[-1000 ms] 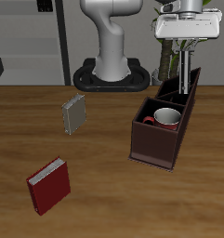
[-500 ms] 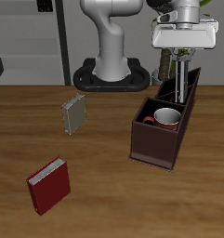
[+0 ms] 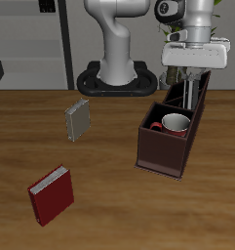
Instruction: Place the red mug into the left desk caddy's right compartment and place the striped book into the left desk caddy's back compartment
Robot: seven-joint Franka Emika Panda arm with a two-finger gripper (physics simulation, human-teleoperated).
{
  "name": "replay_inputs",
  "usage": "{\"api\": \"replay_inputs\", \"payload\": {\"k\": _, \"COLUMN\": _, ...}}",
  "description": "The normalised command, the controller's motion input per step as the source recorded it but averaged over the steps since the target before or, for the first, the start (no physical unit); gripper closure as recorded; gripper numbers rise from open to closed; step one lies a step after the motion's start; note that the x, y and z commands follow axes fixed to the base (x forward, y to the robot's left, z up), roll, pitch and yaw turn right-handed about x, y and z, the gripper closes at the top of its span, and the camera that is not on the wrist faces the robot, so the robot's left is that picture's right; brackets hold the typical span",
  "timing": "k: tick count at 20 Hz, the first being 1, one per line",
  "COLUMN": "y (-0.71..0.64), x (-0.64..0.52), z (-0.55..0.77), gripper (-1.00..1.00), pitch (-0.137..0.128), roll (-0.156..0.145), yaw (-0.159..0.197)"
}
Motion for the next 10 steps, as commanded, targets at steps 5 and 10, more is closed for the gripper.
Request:
{"api": "replay_inputs", "payload": {"k": 5, "y": -0.01, "x": -0.14, "z": -0.03, "gripper": -1.00, "pitch": 0.018, "roll": 0.025, "yaw": 0.002}}
{"api": "replay_inputs", "payload": {"k": 10, "y": -0.10, "x": -0.15, "z": 0.14, "gripper": -1.00, "pitch": -0.023, "roll": 0.010, "yaw": 0.027}}
